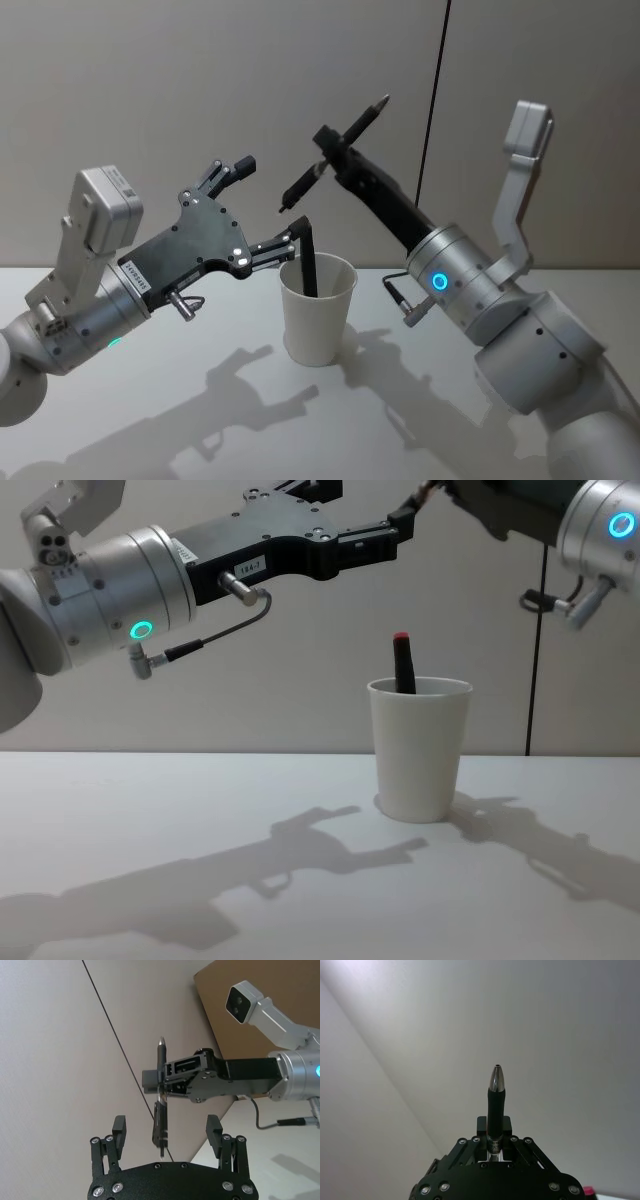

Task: Place the pen into the pen holder.

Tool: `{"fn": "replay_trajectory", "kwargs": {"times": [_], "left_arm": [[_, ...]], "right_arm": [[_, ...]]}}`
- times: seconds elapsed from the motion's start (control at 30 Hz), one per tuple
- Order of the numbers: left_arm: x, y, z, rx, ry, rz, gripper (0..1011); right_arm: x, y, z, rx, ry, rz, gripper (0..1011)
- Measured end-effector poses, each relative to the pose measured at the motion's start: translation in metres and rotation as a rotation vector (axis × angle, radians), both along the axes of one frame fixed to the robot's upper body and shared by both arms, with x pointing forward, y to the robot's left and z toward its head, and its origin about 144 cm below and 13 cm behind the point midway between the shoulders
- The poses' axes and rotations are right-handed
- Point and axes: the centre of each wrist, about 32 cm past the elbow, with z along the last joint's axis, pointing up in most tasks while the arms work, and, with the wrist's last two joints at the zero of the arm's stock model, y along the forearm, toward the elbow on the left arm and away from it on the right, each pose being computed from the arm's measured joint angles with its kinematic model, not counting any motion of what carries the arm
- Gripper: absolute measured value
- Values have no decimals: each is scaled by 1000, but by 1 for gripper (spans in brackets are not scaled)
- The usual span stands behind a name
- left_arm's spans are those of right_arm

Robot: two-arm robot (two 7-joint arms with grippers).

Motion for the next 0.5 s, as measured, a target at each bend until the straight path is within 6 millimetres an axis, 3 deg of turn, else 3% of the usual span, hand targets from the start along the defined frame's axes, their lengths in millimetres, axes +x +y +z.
{"fn": "replay_trajectory", "kwargs": {"times": [0.5], "left_arm": [[0, 0, 0, 0, 0, 0, 1003]], "right_arm": [[1, -20, 5, -96, -25, -178, 157]]}}
